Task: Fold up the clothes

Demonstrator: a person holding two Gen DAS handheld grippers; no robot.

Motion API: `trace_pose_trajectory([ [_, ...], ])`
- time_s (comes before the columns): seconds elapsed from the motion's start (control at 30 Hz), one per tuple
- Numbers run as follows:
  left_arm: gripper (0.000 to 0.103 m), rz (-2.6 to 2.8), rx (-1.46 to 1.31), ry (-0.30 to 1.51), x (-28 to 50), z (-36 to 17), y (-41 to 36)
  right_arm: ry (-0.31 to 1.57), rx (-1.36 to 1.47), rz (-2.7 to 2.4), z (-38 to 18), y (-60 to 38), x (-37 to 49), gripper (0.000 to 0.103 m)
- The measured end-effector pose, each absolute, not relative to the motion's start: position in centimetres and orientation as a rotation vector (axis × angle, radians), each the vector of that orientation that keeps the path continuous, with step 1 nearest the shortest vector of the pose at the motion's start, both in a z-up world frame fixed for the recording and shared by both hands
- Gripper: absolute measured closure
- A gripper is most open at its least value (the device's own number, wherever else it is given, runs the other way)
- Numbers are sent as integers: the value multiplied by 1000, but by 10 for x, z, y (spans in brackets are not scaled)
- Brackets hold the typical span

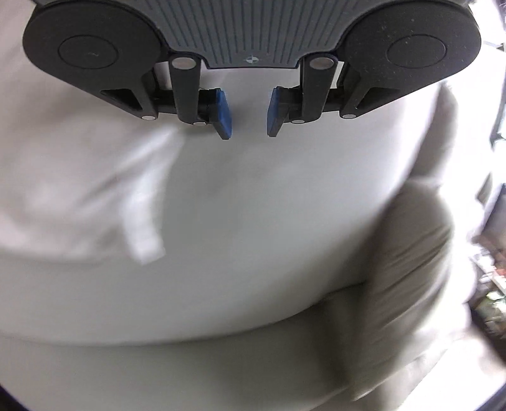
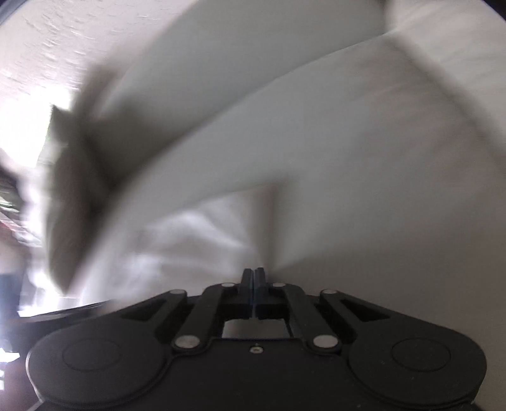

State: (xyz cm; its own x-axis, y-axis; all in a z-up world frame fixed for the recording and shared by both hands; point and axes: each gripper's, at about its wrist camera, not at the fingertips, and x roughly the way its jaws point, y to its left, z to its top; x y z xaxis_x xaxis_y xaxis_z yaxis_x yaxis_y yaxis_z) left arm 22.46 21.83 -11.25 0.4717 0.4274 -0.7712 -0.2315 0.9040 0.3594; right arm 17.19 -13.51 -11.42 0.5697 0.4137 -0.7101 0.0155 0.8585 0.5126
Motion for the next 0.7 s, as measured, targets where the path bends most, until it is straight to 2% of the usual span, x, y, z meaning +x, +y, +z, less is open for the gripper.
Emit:
trace_pose_trajectory([
  [0.03, 74, 445, 204, 1012, 216, -111, 234, 943, 494, 236, -112, -146, 166, 103],
  [0.1, 82, 467, 161, 964, 192, -95, 247, 956, 484, 189, -104, -156, 155, 103],
  [0.17, 84, 455, 129, 913, 171, -81, 249, 953, 489, 163, -94, -161, 144, 94],
  [0.23, 83, 341, 82, 869, 156, -71, 230, 943, 522, 208, -85, -154, 136, 91],
  [0.33, 73, 174, 42, 854, 145, -67, 192, 960, 573, 351, -79, -128, 131, 90],
  [0.47, 70, 98, 70, 996, 145, -88, 149, 1012, 539, 464, -80, -78, 116, 90],
  [0.53, 65, 126, 79, 1018, 135, -85, 157, 1062, 468, 458, -85, -70, 110, 90],
  [0.57, 61, 140, 84, 1028, 129, -84, 161, 1093, 427, 450, -89, -70, 111, 94],
  [0.63, 49, 168, 93, 1048, 119, -80, 170, 1101, 417, 445, -88, -83, 96, 96],
  [0.7, 48, 197, 103, 1068, 108, -77, 179, 1116, 412, 442, -85, -97, 81, 96],
])
